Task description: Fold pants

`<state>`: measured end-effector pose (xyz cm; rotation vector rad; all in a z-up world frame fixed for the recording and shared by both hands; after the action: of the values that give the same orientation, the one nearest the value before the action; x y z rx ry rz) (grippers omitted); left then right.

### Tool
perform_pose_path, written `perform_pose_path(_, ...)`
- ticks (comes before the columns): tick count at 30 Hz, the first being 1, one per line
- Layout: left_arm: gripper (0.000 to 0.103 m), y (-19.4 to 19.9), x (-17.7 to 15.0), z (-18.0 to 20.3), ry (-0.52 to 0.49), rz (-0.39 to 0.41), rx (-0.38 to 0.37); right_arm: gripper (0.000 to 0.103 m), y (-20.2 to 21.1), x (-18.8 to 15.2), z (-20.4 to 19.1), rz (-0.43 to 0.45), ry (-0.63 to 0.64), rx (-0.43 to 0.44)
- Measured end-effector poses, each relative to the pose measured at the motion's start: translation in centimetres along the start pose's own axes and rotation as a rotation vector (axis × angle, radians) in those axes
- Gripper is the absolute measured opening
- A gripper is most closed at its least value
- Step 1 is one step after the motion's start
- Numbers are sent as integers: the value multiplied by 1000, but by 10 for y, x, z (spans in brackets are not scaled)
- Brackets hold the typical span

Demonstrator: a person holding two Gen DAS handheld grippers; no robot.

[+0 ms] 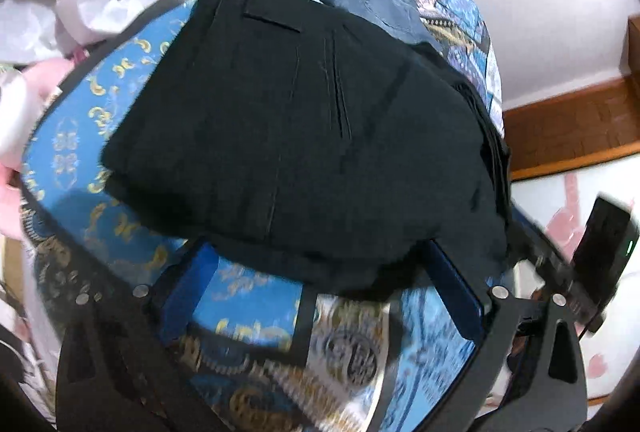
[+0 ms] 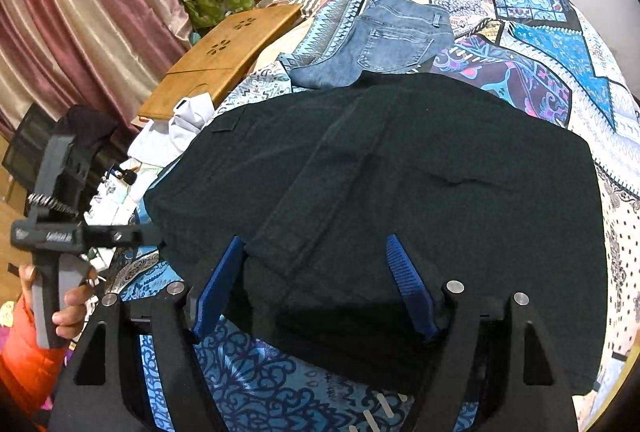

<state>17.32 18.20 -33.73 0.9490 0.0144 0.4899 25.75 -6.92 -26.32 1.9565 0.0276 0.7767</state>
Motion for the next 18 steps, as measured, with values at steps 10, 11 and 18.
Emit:
perform_pose_path(10,67,-10,36,-36,181,57,7,73,1,0,2,3,7,29)
perform_pose_path(11,57,-8,37,-36,172,70,24,73,1,0,2,4,4,33)
perform_pose_path(18,28,21,46,3,-77,206,262,72,6,4,5,-6,-23,43)
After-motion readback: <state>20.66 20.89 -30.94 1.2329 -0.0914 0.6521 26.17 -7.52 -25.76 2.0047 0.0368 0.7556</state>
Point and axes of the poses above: each gripper's, at about its wrist camera, not at the fingertips, and y roughly against the way its jaws point, z to its right, x to its top, the point moved 3 cm from there along -y, roughly the way its jaws point, and after that the axes turned 5 degrees about -y, right-handed, at the moved point
